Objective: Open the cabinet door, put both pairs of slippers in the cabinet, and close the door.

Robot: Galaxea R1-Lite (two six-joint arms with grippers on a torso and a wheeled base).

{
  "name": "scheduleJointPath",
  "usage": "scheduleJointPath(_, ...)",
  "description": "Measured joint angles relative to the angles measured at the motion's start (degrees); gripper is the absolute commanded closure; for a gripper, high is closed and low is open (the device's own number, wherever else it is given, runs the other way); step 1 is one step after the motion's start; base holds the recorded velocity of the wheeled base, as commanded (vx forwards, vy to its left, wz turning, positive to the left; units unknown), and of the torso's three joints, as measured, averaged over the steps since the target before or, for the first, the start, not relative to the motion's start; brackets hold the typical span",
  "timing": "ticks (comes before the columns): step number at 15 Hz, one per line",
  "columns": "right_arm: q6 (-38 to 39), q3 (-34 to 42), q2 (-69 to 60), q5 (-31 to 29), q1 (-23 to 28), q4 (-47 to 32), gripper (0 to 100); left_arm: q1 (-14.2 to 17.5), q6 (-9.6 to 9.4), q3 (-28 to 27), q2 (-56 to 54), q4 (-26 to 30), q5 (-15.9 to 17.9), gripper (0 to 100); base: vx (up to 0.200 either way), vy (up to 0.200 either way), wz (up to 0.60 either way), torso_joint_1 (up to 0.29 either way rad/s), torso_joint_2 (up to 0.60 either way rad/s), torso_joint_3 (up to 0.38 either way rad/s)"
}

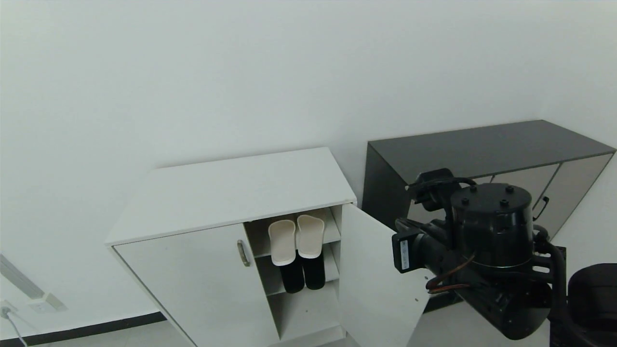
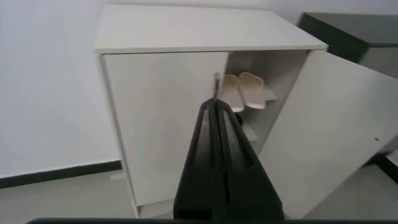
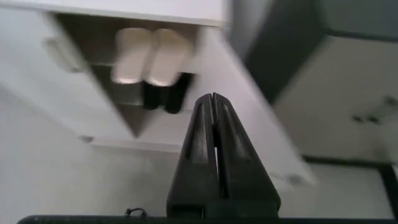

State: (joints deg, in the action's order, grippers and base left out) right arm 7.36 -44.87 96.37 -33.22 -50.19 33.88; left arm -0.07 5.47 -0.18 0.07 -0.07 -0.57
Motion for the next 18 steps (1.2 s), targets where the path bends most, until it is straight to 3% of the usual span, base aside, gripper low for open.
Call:
scheduleJointPath(5,-1.24,0.06,0.0,-0.01,1.82,1.71,100,0.0,0.05,0.0,0.0,0.0,-0.02,100,0.0,0.0,0.0,0.0,0.0,0.0)
scheduleJointPath(11,-1.38,0.34,0.0,-0.01,1.84,2.13,100,-0.02,0.02,0.0,0.0,-0.04,-0.02,100,-0.2,0.0,0.0,-0.002,0.0,-0.001)
scheduleJointPath(13,-1.49,0.37,0.05,-0.09,2.47,2.02,100,0.0,0.07,0.0,0.0,0.02,-0.09,100,0.0,0.0,0.0,0.0,0.0,0.0)
scheduleJointPath(16,-1.6,-1.1,0.85,1.41,6.4,2.0,100,-0.02,-0.06,0.0,0.0,0.02,-0.02,100,0.0,0.0,0.0,0.0,0.0,0.0)
scheduleJointPath(18,-1.54,-3.77,2.17,5.89,10.91,0.83,100,-0.04,-0.06,0.0,0.0,0.0,-0.02,100,0.0,0.0,0.0,0.0,0.0,0.0)
